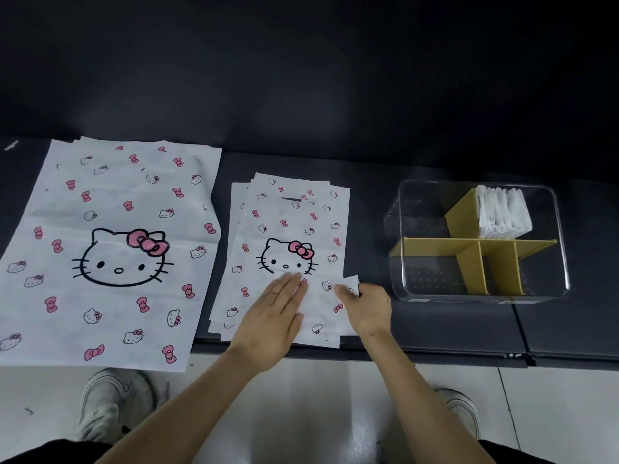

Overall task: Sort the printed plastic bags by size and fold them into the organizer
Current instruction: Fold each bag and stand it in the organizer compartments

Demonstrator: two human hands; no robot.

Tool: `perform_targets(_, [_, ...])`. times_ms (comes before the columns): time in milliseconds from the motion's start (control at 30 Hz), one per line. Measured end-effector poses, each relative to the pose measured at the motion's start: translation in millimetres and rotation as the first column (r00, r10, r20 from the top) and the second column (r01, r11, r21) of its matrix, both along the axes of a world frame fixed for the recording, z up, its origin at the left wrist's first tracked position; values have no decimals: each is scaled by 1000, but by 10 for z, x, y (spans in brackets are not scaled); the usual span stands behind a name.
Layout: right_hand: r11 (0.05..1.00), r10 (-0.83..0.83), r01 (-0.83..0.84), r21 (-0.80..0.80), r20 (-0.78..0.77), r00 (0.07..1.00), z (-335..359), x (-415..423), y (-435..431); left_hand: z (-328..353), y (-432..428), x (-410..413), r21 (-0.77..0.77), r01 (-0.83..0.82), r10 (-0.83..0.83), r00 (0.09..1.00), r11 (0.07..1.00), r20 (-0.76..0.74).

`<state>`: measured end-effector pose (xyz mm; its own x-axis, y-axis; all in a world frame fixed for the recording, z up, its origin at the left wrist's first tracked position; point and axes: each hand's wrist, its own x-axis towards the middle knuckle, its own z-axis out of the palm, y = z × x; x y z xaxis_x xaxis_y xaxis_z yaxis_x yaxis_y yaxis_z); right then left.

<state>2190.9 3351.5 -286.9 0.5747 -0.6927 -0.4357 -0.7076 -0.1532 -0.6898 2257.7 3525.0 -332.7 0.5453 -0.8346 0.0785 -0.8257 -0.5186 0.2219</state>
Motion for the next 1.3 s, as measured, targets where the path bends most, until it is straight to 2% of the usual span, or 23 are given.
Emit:
perform_targets(233, [1000, -12, 12, 17, 11, 1000, 44, 0, 13, -8, 5, -23, 81, -45, 49, 998, 996, -41])
perform_targets(267, [998, -1, 0, -58, -3, 1000, 78, -13, 52, -9, 5, -22, 80, -45, 49, 998, 996, -41])
perform_targets(300, [962, 33, -47, -271, -57, 998, 77, -45, 86, -8, 2, -22, 76, -43, 46, 998, 996, -44])
perform_targets(333, [843, 94, -137, -521, -108, 990, 56, -95, 139, -6, 2, -23, 67, -37, 41, 998, 997, -53])
perform_targets(367, [695, 201, -254, -673, -157, 967, 5, -153, 206, -8, 2, -23, 52, -30, 34, 998, 998, -61])
perform_targets(400, [569, 349, -372, -733, -195, 917, -66, -205, 262, -9, 2, -19, 39, -25, 27, 998, 999, -64])
perform_targets(433, [490, 475, -485, -724, -244, 845, -142, -271, 303, -12, 1, -16, 36, -21, 23, 998, 999, -60])
perform_targets(467, [450, 545, -564, -692, -288, 788, -226, -347, 311, -16, 4, -15, 45, -21, 24, 998, 999, -52])
perform_targets(500, [453, 562, -613, -648, -326, 760, -287, -416, 286, -22, 11, -14, 55, -31, 34, 998, 998, -45])
perform_targets(667, [532, 497, -655, -536, -429, 754, -264, -630, 111, -21, 12, -22, 121, -86, 86, 996, 989, 2])
perform_targets(800, [732, 397, -475, -489, -261, 880, -7, -325, 92, -36, 11, -26, 137, -88, 86, 996, 987, 20])
perform_targets(867, [720, 369, -415, -556, -200, 908, 23, -191, 42, -31, 15, -28, 155, -90, 87, 996, 984, 27])
perform_targets(933, [702, 406, -460, -544, -226, 886, 39, -79, -34, -23, 17, -20, 151, -81, 78, 997, 985, 26])
perform_targets(1000, [743, 458, -544, -391, -295, 838, 93, -16, -104, -10, 17, 9, 128, -47, 44, 999, 991, 24])
perform_targets(1067, [801, 459, -545, -248, -330, 825, 175, 45, -154, 1, 18, 74, 105, 15, -19, 999, 994, 40])
perform_targets(1200, [772, 519, -613, -170, -387, 762, 307, 69, -169, 11, 46, 223, 74, 155, -161, 984, 985, 73])
perform_targets(1233, [803, 525, -587, -105, -343, 779, 299, 37, -174, 35, 47, 257, 63, 177, -182, 980, 982, 81])
perform_targets(1300, [905, 422, -405, 126, -166, 891, 307, -59, -153, 112, 31, 290, 22, 195, -196, 977, 981, 86])
